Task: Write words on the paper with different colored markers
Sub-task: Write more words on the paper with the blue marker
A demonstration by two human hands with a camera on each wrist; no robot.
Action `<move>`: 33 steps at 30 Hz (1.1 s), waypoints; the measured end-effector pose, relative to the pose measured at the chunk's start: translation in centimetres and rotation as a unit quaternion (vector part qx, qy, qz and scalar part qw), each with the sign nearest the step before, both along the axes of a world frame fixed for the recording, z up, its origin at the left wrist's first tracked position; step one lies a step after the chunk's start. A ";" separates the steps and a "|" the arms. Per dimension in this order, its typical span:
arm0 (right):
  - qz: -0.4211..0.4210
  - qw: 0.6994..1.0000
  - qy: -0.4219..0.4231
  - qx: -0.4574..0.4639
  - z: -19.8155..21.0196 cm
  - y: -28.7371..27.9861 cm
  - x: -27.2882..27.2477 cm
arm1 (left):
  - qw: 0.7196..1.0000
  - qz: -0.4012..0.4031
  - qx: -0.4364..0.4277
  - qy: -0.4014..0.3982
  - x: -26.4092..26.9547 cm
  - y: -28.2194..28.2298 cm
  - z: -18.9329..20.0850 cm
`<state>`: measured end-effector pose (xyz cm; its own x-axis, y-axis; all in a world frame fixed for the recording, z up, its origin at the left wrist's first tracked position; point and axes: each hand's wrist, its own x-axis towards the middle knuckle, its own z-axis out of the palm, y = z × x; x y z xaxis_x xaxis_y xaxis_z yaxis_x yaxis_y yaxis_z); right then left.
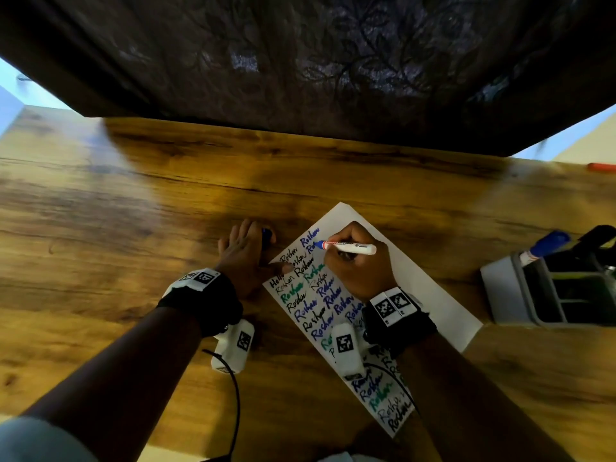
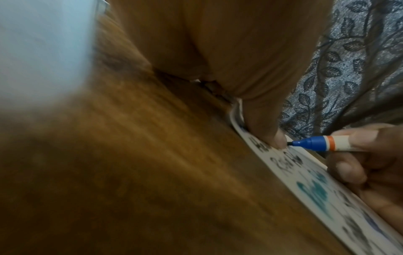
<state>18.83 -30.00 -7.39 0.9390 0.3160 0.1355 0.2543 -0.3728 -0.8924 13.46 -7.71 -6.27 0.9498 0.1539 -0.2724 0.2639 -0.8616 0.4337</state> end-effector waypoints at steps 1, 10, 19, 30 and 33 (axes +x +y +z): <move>-0.004 1.000 0.001 -0.001 0.0 -0.1 0.0 | 1.000 0.001 -0.004 -0.001 0.0 0.0 0.0; -0.011 1.000 0.002 -0.001 -0.1 0.1 0.1 | 1.000 0.004 -0.007 0.000 0.0 0.0 -0.1; -0.034 0.999 0.004 0.013 -0.1 -0.1 0.0 | 1.000 0.008 -0.025 0.004 -0.1 0.0 0.2; -0.033 0.999 -0.006 0.005 -0.3 0.0 0.1 | 1.000 0.005 -0.009 0.003 -0.1 -0.2 0.4; -0.043 0.999 -0.004 0.007 -0.4 0.0 0.1 | 1.000 0.003 -0.008 0.003 0.0 -0.2 0.5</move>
<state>18.94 -29.98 -7.77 0.9617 0.2320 0.1461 0.2281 -0.3816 -0.8958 13.41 -7.95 -5.80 0.9474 0.1549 -0.2799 0.2714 -0.8525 0.4468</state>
